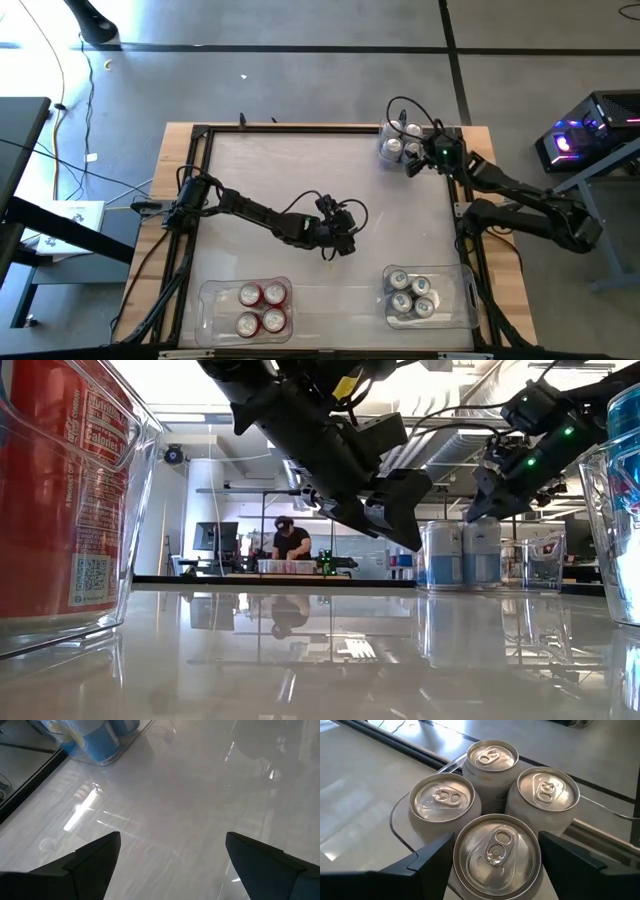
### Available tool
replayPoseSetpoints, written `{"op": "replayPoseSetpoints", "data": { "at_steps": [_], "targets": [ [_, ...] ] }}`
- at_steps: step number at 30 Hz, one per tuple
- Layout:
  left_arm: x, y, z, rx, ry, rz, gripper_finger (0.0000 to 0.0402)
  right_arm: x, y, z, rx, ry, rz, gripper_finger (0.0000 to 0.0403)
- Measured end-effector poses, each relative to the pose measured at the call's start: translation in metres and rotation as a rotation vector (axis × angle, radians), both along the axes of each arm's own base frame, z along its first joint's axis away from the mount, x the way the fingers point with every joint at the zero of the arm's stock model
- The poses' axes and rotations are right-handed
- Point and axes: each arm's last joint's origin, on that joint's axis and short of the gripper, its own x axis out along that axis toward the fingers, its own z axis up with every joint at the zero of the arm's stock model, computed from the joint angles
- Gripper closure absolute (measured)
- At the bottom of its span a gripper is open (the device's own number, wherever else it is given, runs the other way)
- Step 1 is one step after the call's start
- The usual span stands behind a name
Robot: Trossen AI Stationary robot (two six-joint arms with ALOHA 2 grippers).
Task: Sort soda cans
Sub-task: Put the blue-white soda can into the top right transparent bin, then move the top right transparent bin to the top center of the table
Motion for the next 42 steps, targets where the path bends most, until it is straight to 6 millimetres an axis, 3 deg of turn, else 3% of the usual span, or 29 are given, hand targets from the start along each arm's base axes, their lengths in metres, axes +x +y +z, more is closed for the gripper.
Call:
{"op": "replayPoseSetpoints", "data": {
  "at_steps": [14,18,25,31,35,39,42],
  "targets": [
    [0.000,-0.002,0.000,-0.002,-0.002,-0.007,0.0046,-0.003,0.004,0.039,0.005,0.007,0.001,0.0124],
    [-0.001,-0.006,0.000,-0.001,0.000,-0.015,0.0046,-0.002,0.011,0.052,0.028,0.029,0.097,0.0124],
    [-0.002,-0.007,-0.001,0.013,0.013,-0.008,0.0046,-0.002,0.032,0.045,0.250,0.168,0.294,0.0124],
    [-0.005,-0.007,0.003,0.021,0.023,0.007,0.0046,0.011,0.027,0.035,0.263,0.255,0.292,0.0141],
    [-0.007,-0.006,0.007,0.025,0.029,0.010,0.0046,0.024,0.023,0.022,0.331,0.290,0.425,0.0160],
    [-0.015,-0.008,0.021,0.047,0.043,0.033,0.0046,0.037,0.024,0.018,0.342,0.317,0.495,0.0171],
    [-0.027,-0.012,0.040,0.082,0.045,0.079,0.0046,0.047,0.029,0.028,0.312,0.302,0.517,0.0173]
  ]
}}
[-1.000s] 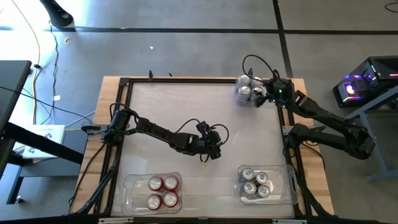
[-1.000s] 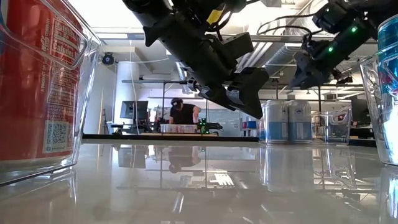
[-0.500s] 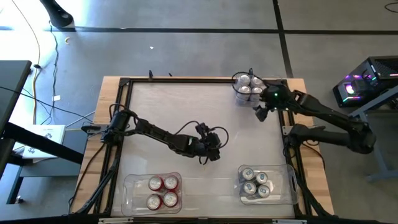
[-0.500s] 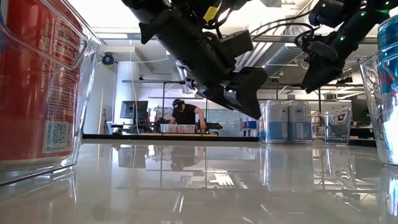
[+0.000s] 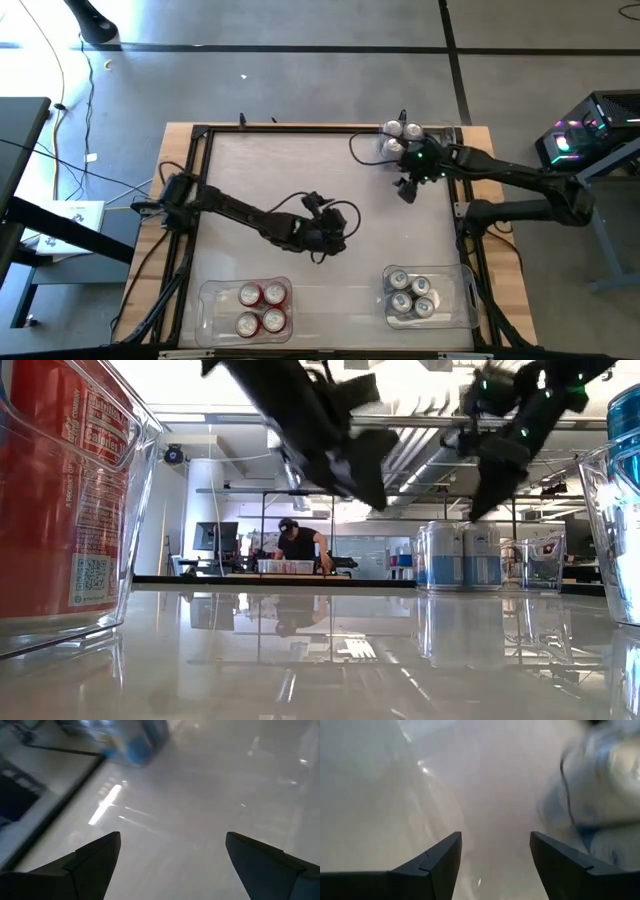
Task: Sort soda cans
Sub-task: Move the top right transparent bin to the top center of the table
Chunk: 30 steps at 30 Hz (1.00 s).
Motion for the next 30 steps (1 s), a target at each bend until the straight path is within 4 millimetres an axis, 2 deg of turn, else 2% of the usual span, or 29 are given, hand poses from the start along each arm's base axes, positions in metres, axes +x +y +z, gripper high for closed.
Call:
{"op": "replayPoseSetpoints", "data": {
  "at_steps": [2,6,11,15,19,24,30],
  "targets": [
    [-0.009,-0.002,0.014,0.029,-0.003,0.034,0.0046,0.008,0.003,0.011,-0.051,-0.037,-0.018,0.0174],
    [-0.028,-0.003,0.041,0.069,-0.033,0.104,0.0046,0.025,0.003,0.026,-0.157,-0.115,-0.199,0.0174],
    [-0.045,0.001,0.058,0.079,-0.049,0.167,0.0046,0.053,-0.013,0.030,-0.172,-0.095,-0.331,0.0174],
    [-0.049,0.002,0.061,0.074,-0.051,0.186,0.0046,0.081,-0.036,0.031,-0.184,-0.032,-0.380,0.0174],
    [-0.051,0.001,0.058,0.059,-0.048,0.198,0.0046,0.100,-0.062,0.027,-0.149,0.096,-0.430,0.0174],
    [-0.054,-0.002,0.057,0.045,-0.051,0.209,0.0046,0.112,-0.086,0.017,-0.110,0.186,-0.482,0.0188],
    [-0.056,-0.008,0.057,0.034,-0.061,0.207,0.0046,0.115,-0.102,0.000,-0.073,0.238,-0.520,0.0213]
  ]
}}
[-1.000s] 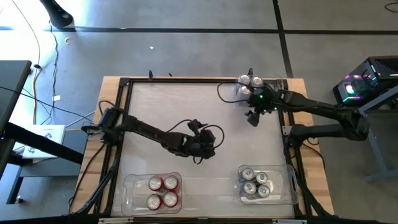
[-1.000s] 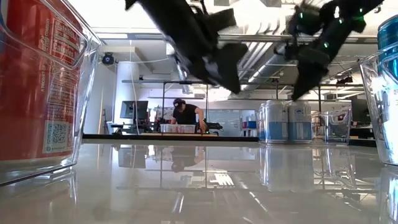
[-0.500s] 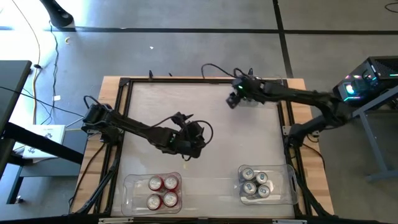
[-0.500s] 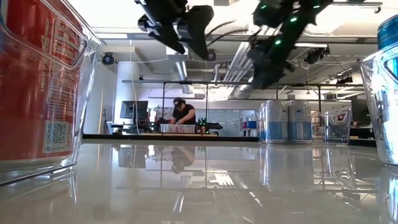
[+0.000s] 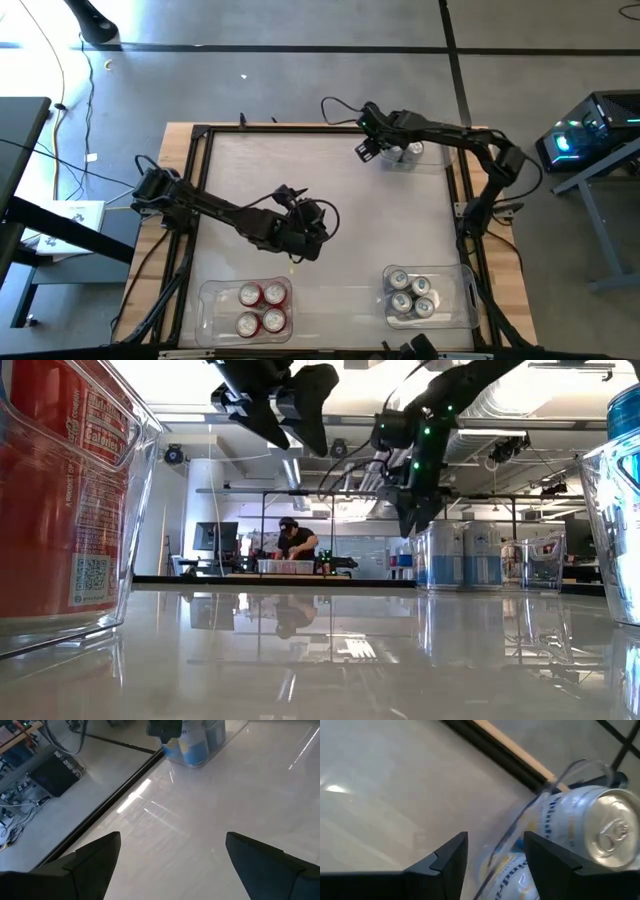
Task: Sort soda cans
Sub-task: Move the top right transparent bin to the top center of the table
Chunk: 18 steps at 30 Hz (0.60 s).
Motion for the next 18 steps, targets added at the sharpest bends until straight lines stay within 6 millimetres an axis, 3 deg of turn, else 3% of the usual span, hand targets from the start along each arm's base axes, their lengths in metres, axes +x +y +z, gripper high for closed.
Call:
{"op": "replayPoseSetpoints", "data": {
  "at_steps": [9,18],
  "targets": [
    [-0.0002,-0.0021,0.0003,-0.001,-0.008,-0.003,0.0046,0.0009,-0.0045,-0.0082,-0.005,0.039,-0.025,0.0249],
    [0.0004,-0.0022,0.0005,-0.003,-0.017,-0.002,0.0046,-0.0038,-0.0100,-0.0100,0.026,0.036,-0.045,0.0254]
  ]
}}
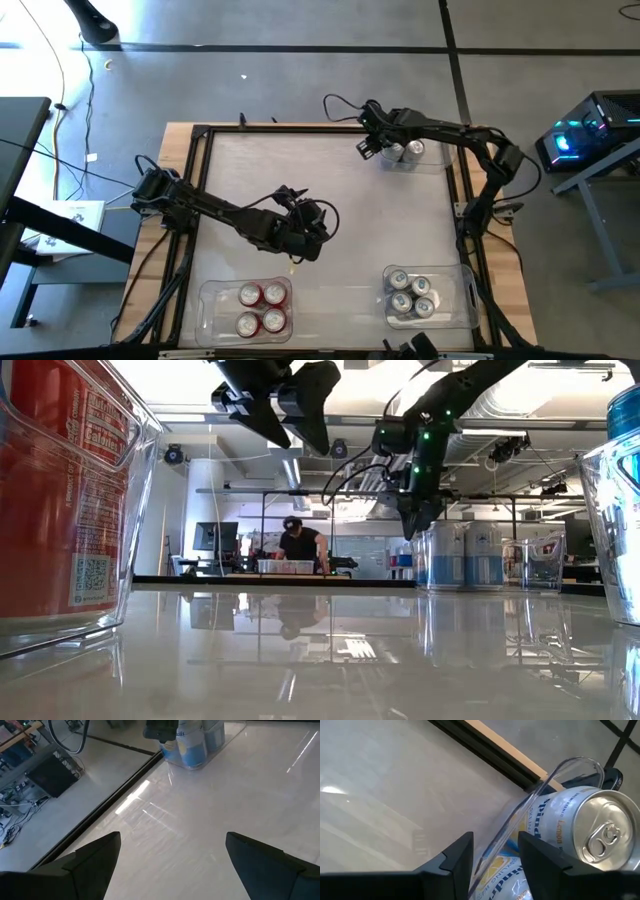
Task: Sort soda cans
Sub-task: Move the top right transparent bin to the top center of the table
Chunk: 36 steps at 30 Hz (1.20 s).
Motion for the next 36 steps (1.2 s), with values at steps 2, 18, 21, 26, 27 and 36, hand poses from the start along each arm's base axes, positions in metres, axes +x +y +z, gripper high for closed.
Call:
{"op": "replayPoseSetpoints", "data": {
  "at_steps": [2,18,21,26,27,36],
  "targets": [
    [0.000,0.000,0.000,-0.004,-0.005,0.003,0.0046,0.002,0.003,0.000,-0.002,0.007,0.017,0.0254],
    [0.000,-0.002,0.000,-0.009,-0.015,0.002,0.0046,0.010,0.013,0.007,0.039,-0.005,0.101,0.0194],
    [0.000,-0.002,0.000,-0.011,-0.019,0.004,0.0046,0.011,0.011,0.010,0.012,-0.007,0.051,0.0175],
    [0.000,-0.002,0.000,-0.012,-0.021,0.004,0.0046,0.011,0.009,0.007,-0.030,-0.005,-0.026,0.0175],
    [0.000,-0.002,0.000,-0.012,-0.022,0.004,0.0046,0.011,0.008,0.005,-0.040,0.006,-0.033,0.0176],
    [0.000,-0.003,0.000,-0.015,-0.030,0.004,0.0046,0.020,0.004,-0.017,-0.034,0.054,-0.039,0.0183]
  ]
}}
